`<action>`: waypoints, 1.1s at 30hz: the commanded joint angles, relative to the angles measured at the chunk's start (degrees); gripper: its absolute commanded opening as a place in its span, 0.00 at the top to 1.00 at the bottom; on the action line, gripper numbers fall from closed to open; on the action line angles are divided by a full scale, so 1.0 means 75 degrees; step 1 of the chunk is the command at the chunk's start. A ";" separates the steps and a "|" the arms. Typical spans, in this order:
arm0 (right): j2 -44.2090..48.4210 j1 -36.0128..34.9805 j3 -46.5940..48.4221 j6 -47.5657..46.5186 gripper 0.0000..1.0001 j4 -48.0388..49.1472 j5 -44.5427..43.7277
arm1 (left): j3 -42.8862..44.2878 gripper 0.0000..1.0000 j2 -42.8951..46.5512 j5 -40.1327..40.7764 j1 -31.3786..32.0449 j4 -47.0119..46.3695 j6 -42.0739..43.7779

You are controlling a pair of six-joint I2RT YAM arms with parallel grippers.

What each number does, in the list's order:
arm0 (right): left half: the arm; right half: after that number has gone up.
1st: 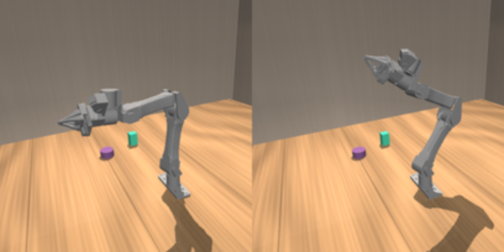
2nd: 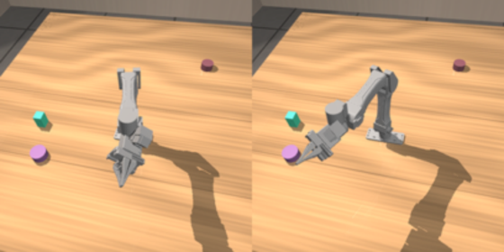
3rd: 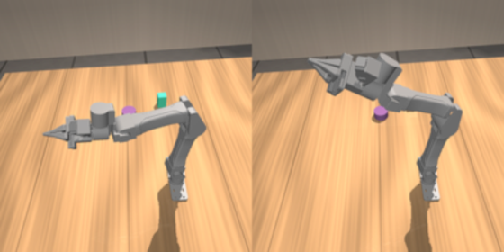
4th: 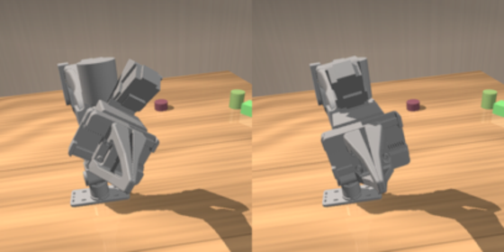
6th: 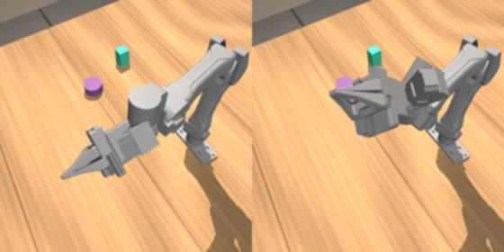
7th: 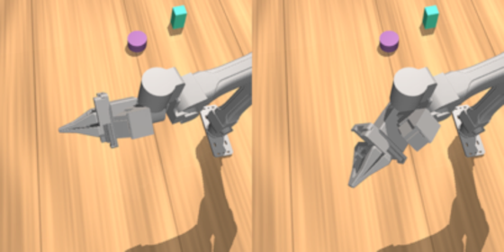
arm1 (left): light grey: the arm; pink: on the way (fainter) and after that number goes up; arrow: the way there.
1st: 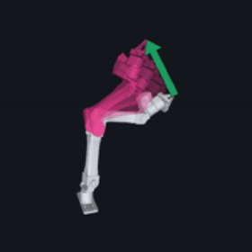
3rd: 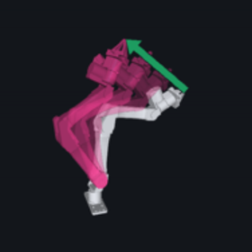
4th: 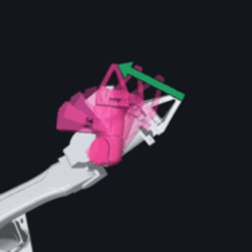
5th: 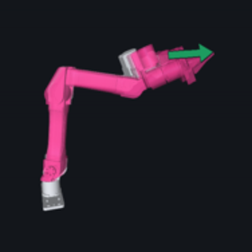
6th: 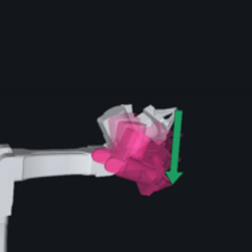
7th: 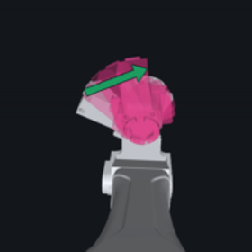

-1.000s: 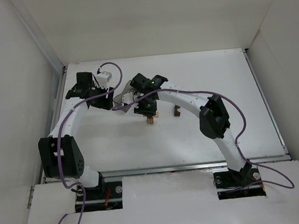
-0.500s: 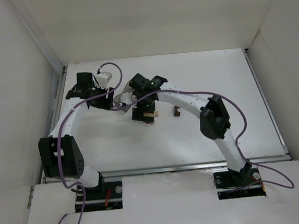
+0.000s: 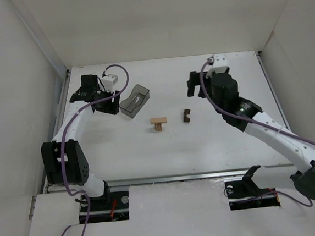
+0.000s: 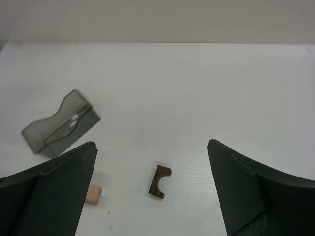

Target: Build the wood block tower

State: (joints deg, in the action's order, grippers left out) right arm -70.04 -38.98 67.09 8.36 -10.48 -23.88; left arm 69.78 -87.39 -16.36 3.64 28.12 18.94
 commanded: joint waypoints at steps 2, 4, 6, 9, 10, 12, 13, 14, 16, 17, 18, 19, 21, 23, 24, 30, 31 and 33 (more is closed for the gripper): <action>0.0140 0.0462 -0.1081 0.2670 0.00 0.0485 -0.1623 | 0.0901 0.38 -0.0007 -0.0174 -0.0028 -0.0105 -0.0018; -0.0327 0.0569 -0.1001 0.3299 0.07 -0.0564 -0.1446 | 0.1078 0.38 -0.0078 -0.0174 -0.0028 -0.0023 0.0052; -0.0900 0.0650 -0.0511 0.3828 0.17 -0.1411 -0.1445 | 0.1173 0.38 -0.0078 -0.0174 -0.0028 0.0059 0.0053; -0.2166 0.0651 0.0204 0.4452 0.40 -0.2679 -0.1551 | 0.1173 0.38 -0.0078 -0.0174 0.0124 0.0129 0.0053; -0.2691 0.0651 0.0323 0.4556 0.42 -0.2832 -0.1551 | 0.1173 0.38 -0.0078 -0.0174 0.0205 0.0130 0.0053; -0.3070 0.0651 0.0406 0.4557 0.42 -0.3031 -0.1469 | 0.1173 0.38 -0.0078 -0.0174 0.0288 0.0199 0.0053; -0.3211 0.0651 0.0487 0.4557 0.42 -0.3032 -0.1387 | 0.1173 0.38 -0.0078 -0.0174 0.0288 0.0200 0.0053; -0.3409 0.0651 0.0488 0.4557 0.42 -0.3032 -0.1282 | 0.1173 0.38 -0.0078 -0.0174 0.0288 0.0200 0.0053; -0.3574 0.0651 0.0395 0.4557 0.43 -0.2729 -0.0942 | 0.1173 0.38 -0.0078 -0.0174 0.0288 0.0200 0.0053; -0.3680 0.0651 0.0313 0.4488 0.43 -0.2635 -0.0837 | 0.1103 0.38 -0.0078 -0.0174 0.0288 0.0200 0.0053; -0.3681 0.0651 0.0313 0.4417 0.43 -0.2425 -0.0638 | 0.1102 0.38 -0.0078 -0.0174 0.0288 0.0200 0.0053; -0.3785 0.0651 0.0312 0.4347 0.45 -0.2342 -0.0532 | 0.1102 0.38 -0.0078 -0.0174 0.0288 0.0200 0.0053; -0.3984 0.0651 0.0312 0.4277 0.46 -0.2341 -0.0461 | 0.1032 0.38 -0.0078 -0.0174 0.0288 0.0200 0.0053; -0.4101 0.0651 0.0405 0.4195 0.46 -0.2271 -0.0368 | 0.1032 0.38 -0.0078 -0.0174 0.0288 0.0200 0.0053; -0.4184 0.0651 0.0499 0.4124 0.47 -0.2201 -0.0367 | 0.1032 0.38 -0.0078 -0.0174 0.0288 0.0200 0.0053; -0.4255 0.0300 0.0863 0.3503 0.47 -0.1826 -0.0261 | 0.0962 0.38 -0.0078 -0.0174 0.0288 0.0200 0.0053; -0.4255 0.0299 0.0933 0.3421 0.47 -0.1825 -0.0192 | 0.0962 0.38 -0.0078 -0.0174 0.0288 0.0200 0.0053; -0.4255 0.0230 0.0934 0.3420 0.45 -0.1627 -0.0191 | 0.0962 0.38 -0.0078 -0.0174 0.0288 0.0200 0.0053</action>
State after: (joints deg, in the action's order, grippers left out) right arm -102.50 -36.05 71.37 35.83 -27.18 -25.89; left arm 76.95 -88.58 -16.75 5.89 29.45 19.05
